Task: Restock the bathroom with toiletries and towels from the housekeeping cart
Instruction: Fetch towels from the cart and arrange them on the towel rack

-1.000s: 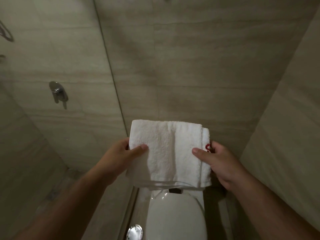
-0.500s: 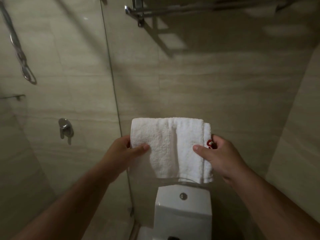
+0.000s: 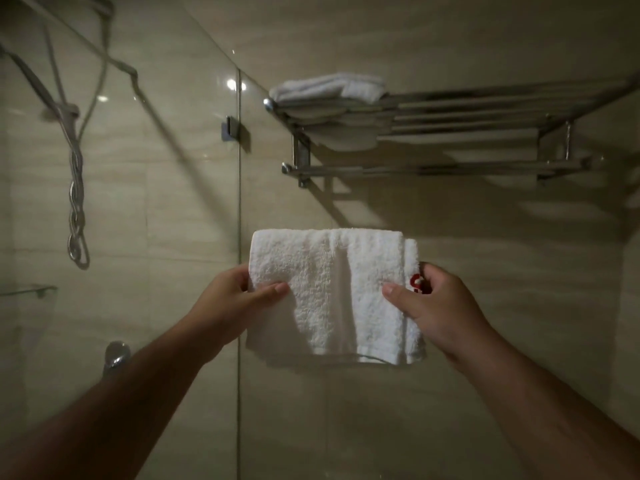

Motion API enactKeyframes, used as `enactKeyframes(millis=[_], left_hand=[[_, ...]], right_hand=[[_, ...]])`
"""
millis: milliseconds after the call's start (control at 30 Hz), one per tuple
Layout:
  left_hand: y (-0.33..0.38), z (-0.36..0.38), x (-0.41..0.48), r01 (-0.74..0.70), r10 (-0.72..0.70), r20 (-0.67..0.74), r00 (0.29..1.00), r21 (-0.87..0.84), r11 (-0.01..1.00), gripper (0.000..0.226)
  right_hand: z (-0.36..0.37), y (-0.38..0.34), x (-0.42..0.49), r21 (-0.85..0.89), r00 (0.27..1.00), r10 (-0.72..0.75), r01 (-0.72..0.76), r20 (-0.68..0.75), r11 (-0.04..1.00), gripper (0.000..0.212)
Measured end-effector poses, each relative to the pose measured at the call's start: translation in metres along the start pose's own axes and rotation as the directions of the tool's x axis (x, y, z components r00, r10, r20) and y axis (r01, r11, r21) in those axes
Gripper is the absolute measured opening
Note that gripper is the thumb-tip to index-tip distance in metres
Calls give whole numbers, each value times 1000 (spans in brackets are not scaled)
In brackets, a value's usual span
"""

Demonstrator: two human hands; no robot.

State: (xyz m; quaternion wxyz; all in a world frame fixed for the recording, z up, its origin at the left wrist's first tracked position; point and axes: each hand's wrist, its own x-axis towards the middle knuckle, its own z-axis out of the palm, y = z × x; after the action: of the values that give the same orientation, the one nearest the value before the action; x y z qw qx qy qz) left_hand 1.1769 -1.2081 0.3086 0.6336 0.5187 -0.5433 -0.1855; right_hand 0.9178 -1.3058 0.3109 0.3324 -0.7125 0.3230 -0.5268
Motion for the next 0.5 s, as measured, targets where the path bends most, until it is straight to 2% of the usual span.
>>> enactKeyframes(millis=[233,367,500], left_hand=[[61,-41,55,-228,229,1,974,-47,972,41],[94,-57,88,-322,321,-30,947,-46,946,26],[113,-63,118,-359,358,-35,933,-20,933,22]], right_hand=[[9,-75,49,-81,963,-227,217,-148,973,10],[11,-110,78,-132,929,-318,297,-190,946,10],[13,-130,102,-167,913,-353,323,-206,932,11]])
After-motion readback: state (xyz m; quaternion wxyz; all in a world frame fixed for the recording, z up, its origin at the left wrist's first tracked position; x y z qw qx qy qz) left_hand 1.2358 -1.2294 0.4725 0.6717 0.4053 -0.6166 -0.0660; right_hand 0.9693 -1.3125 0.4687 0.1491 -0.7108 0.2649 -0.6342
